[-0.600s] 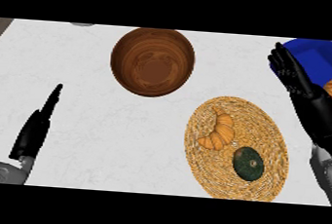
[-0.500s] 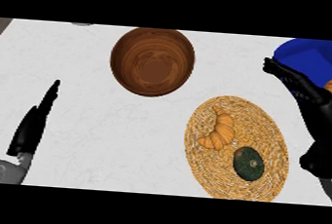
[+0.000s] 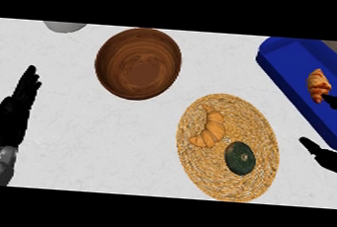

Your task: Pick the squash from the placemat and place it in the bowl

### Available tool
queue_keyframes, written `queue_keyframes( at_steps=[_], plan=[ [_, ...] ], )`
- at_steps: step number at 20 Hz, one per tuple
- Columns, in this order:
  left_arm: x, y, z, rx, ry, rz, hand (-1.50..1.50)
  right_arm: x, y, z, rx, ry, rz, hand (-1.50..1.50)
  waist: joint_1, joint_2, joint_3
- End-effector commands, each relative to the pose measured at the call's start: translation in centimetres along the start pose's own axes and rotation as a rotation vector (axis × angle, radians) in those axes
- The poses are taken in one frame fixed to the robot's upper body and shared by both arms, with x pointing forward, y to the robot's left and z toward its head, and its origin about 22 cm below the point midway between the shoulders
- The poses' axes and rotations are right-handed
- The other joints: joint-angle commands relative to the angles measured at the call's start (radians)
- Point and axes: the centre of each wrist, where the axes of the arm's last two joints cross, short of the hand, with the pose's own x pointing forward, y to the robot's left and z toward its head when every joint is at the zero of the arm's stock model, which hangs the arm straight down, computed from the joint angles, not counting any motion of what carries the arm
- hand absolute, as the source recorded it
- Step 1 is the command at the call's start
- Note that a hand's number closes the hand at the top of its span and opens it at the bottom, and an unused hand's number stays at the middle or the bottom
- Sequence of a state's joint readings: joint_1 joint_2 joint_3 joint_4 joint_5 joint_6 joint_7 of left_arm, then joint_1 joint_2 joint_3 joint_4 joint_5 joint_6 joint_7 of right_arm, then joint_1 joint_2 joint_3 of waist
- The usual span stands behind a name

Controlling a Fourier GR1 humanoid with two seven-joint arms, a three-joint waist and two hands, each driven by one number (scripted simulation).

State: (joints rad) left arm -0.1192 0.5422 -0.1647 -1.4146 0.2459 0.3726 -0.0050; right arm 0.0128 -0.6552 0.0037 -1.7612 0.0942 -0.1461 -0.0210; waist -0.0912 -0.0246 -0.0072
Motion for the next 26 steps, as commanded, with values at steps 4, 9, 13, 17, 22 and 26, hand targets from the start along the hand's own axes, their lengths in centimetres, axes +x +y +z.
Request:
queue_keyframes(
  at_steps=[4,9,13,17,22,26],
  plan=[
    [1.3,1.6,0.3,-0.008,-0.017,0.058,0.0,1.9,3.2,10.9,-0.105,0.093,0.128,-1.5,0.019,0.007,0.005],
    [3.4,0.0,-0.4,-0.031,-0.038,0.081,0.0,5.9,2.0,15.2,-0.136,0.176,0.177,-1.5,0.053,0.018,0.006],
    [2.2,-0.7,0.1,-0.061,-0.045,0.068,0.0,9.5,-0.6,12.9,-0.138,0.18,0.205,-1.5,0.082,0.024,0.006],
    [3.8,-0.2,0.2,-0.084,-0.053,0.081,0.0,11.4,-2.0,10.4,-0.127,0.198,0.258,-1.5,0.098,0.026,0.006],
    [3.5,-1.9,0.4,-0.098,-0.049,0.084,0.0,12.5,-1.6,8.8,0.099,0.288,0.377,-1.5,0.106,0.026,0.004],
    [3.6,0.2,-1.0,-0.102,-0.046,0.081,0.0,10.9,-1.3,4.8,0.214,0.393,0.451,-1.5,0.123,0.03,0.005]
  ],
)
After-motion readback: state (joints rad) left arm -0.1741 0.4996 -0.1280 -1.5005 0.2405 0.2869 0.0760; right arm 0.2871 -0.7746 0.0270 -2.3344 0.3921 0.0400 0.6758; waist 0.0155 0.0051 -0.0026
